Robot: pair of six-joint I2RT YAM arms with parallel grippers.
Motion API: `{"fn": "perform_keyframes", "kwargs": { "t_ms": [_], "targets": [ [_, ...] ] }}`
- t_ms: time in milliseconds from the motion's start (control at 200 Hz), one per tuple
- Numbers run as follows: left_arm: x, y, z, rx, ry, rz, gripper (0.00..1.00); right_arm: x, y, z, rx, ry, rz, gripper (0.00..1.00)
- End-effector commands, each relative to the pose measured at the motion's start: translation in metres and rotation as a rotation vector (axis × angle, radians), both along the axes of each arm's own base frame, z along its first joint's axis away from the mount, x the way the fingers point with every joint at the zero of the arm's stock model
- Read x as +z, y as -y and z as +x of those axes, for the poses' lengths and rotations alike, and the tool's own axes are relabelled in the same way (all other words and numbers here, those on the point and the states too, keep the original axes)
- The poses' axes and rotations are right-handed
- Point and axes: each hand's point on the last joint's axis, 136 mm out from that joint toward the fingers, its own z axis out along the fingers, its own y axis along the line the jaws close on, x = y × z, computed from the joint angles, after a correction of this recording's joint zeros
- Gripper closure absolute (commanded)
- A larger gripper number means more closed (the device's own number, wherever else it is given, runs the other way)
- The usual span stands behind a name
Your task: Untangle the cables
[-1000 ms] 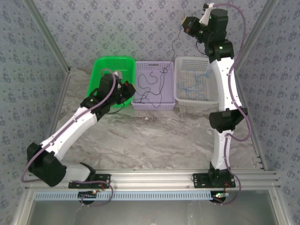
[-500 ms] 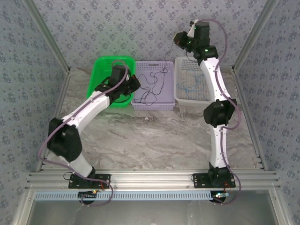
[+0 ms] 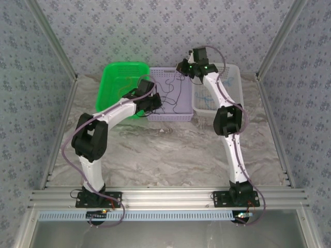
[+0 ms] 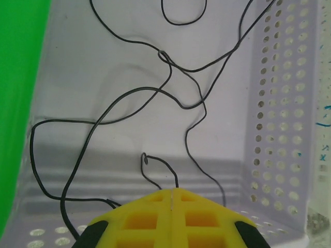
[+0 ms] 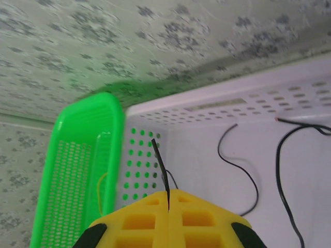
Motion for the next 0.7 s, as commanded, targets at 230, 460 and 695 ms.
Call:
{"fn": "perform_keyframes", "kwargs": {
  "t_ms": [230, 460, 695],
  "targets": [
    [0.060, -0.009, -0.021, 0.031, 0.146, 0.077, 0.43, 0.006, -0.008, -0.008, 0.071, 0.034, -0.047, 0.66],
    [0.085, -0.042, -0.040, 0.106, 0.201, 0.084, 0.34, 0.042, 0.002, -0.029, 0.058, 0.090, -0.172, 0.58],
    [0.096, -0.099, -0.076, 0.172, 0.275, 0.043, 0.36, 0.117, 0.033, -0.088, -0.056, 0.323, -0.276, 0.57]
  ]
}}
